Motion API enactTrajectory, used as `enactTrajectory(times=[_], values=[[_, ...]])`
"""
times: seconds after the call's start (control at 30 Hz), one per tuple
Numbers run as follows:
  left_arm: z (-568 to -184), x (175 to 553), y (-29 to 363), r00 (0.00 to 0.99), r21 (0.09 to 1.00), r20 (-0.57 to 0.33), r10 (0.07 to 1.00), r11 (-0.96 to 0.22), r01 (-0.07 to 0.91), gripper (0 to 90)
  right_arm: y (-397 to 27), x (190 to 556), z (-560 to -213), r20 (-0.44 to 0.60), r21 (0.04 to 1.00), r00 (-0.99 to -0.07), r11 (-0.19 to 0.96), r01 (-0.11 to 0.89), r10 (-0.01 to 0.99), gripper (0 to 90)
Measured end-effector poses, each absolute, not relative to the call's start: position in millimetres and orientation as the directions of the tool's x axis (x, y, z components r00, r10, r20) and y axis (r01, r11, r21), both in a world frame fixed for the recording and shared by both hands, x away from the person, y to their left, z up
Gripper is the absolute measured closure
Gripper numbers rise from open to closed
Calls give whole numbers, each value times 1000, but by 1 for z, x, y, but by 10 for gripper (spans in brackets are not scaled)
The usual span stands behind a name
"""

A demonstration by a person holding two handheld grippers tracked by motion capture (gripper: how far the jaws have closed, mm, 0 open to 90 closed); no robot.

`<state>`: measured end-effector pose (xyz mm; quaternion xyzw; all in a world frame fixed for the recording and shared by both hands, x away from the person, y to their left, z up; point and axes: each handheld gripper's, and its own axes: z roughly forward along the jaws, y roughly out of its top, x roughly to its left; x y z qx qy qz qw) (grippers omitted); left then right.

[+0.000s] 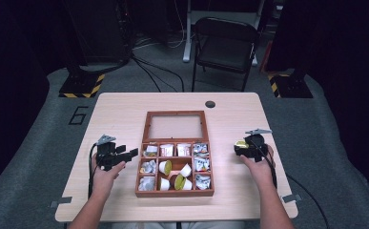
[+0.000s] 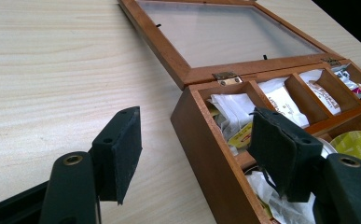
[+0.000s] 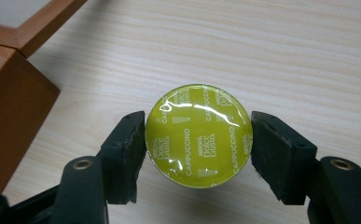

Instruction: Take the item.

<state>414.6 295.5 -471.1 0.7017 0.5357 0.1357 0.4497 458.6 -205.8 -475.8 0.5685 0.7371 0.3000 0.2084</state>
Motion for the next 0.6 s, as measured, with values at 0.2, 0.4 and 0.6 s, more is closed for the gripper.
enactTrajectory(times=[0.2, 0.4, 0.6], values=[[-471, 414, 296, 388, 776, -294, 873, -19, 631, 339, -208, 461, -483, 38, 660, -248, 162, 733, 968, 368], [-471, 414, 296, 387, 780, -292, 875, -16, 626, 339, -209, 462, -488, 47, 654, -249, 158, 740, 967, 369], [-471, 415, 296, 388, 777, -295, 873, -18, 630, 339, -208, 461, -487, 52, 657, -243, 150, 739, 969, 369]])
